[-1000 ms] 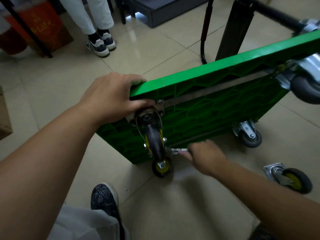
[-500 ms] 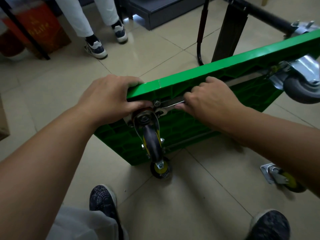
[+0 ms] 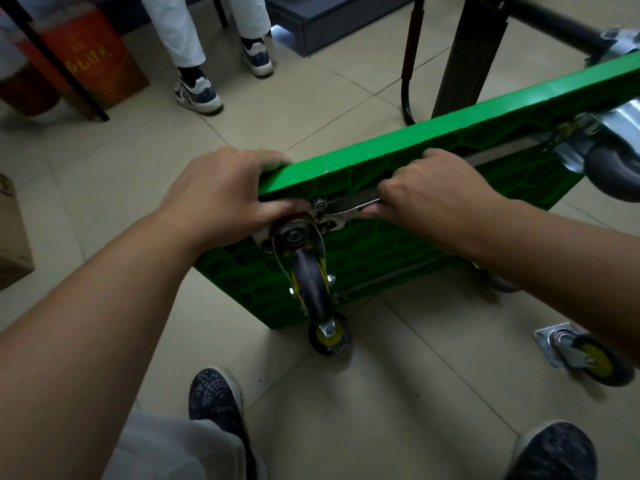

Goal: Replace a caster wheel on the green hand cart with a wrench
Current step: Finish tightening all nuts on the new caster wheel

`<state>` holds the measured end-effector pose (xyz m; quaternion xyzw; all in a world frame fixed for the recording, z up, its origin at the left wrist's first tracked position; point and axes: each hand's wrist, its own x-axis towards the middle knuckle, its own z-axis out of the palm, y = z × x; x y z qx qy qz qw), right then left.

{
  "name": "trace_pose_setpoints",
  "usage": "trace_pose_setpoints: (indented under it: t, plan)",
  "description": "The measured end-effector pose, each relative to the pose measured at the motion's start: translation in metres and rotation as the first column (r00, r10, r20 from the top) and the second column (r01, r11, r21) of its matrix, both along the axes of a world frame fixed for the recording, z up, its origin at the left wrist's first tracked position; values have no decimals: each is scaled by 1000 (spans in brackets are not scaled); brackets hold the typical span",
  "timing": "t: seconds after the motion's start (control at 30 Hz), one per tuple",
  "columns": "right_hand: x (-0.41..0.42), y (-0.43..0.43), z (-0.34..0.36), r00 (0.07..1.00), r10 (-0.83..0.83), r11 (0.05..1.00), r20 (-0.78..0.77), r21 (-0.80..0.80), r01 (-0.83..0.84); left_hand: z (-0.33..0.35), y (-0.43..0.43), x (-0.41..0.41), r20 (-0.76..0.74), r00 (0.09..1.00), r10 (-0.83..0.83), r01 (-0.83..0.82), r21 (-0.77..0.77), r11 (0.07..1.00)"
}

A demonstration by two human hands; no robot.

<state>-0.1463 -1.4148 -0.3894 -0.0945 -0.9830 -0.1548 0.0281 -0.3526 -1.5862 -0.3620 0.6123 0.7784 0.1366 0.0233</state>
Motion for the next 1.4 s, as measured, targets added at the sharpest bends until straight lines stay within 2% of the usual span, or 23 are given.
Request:
trace_pose_setpoints:
  t: [0.13, 0.23, 0.37, 0.6, 0.63, 0.67, 0.73, 0.8, 0.87, 0.93, 0.97, 1.0, 1.03, 1.07, 1.1, 1.13, 1.17, 1.2, 1.23, 1.3, 1.37, 1.4]
  plan:
    - [0, -3, -1, 999, -4, 1000, 32, -2, 4, 0, 1, -1, 6, 1000, 1, -1, 4, 1000]
    - [-1, -5, -7, 1000, -6, 1000, -27, 15, 7, 0, 0, -1, 8, 1000, 8, -8, 14, 1000]
    - [-1, -7, -12, 997, -77, 997, -20, -8, 76, 1, 0, -1, 4, 1000, 6, -6, 7, 1000]
    - [0, -27, -81, 958, -280, 919, -56, -306, 250, 1, 1, -1, 13, 1000, -3, 3, 5, 1000]
    - [1, -29, -92, 941, -334, 857, -57, -434, 277, 0, 1, -1, 11, 1000, -5, 5, 5, 1000]
    - [0, -32, -102, 922, -388, 752, -9, -581, 311, 0, 1, -1, 10, 1000, -3, 3, 4, 1000]
    - [-6, -44, -120, 879, -472, 450, 66, -840, 305, 0, 1, -2, 10, 1000, -3, 3, -5, 1000]
    - [-17, -66, -138, 855, -513, 193, 69, -962, 193, 0, 1, -2, 12, 1000, -7, 7, -10, 1000]
    - [-30, -90, -154, 832, -547, -114, 95, -993, 39, 0, 1, -2, 9, 1000, -11, 11, -6, 1000]
    - [-40, -110, -170, 806, -563, -376, 181, -925, -55, 0, 1, -2, 3, 1000, -11, 11, -5, 1000]
    - [-40, -116, -171, 793, -570, -437, 215, -897, -71, 0, 1, -2, 2, 1000, -13, 13, -7, 1000]
    - [-35, -120, -173, 783, -571, -441, 245, -896, -41, 0, 1, -2, 3, 1000, -14, 14, -10, 1000]
    - [-27, -121, -172, 793, -547, -419, 267, -908, 17, 0, 0, -1, 4, 1000, -16, 16, -12, 1000]
    - [-15, -117, -169, 821, -495, -322, 284, -938, 131, 0, 0, -1, 7, 1000, -15, 15, -13, 1000]
    - [-1, -111, -163, 853, -425, -137, 304, -953, 272, 1, 0, 0, 9, 1000, -11, 11, -12, 1000]
    - [10, -102, -155, 860, -378, 115, 343, -904, 411, 2, 0, 1, 8, 1000, -4, 4, -11, 1000]
    - [22, -91, -144, 861, -358, 378, 361, -787, 487, 2, -1, 1, 8, 1000, 0, 0, -9, 1000]
    - [29, -78, -130, 868, -355, 591, 347, -636, 496, 2, 0, 1, 7, 1000, 0, 0, -8, 1000]
    - [33, -66, -115, 895, -345, 741, 285, -503, 445, 2, -1, 2, 5, 1000, -1, 1, -8, 1000]
    - [33, -43, -91, 973, -228, 929, 45, -288, 231, 2, -1, 2, 1, 1000, 2, -2, -7, 1000]
    - [29, -24, -64, 978, -121, 983, -171, -161, 93, 2, -2, 2, -2, 1000, 7, -7, -5, 1000]
    - [26, -17, -50, 977, -88, 991, -194, -118, 66, 2, -1, 3, -1, 1000, 7, -7, -6, 1000]
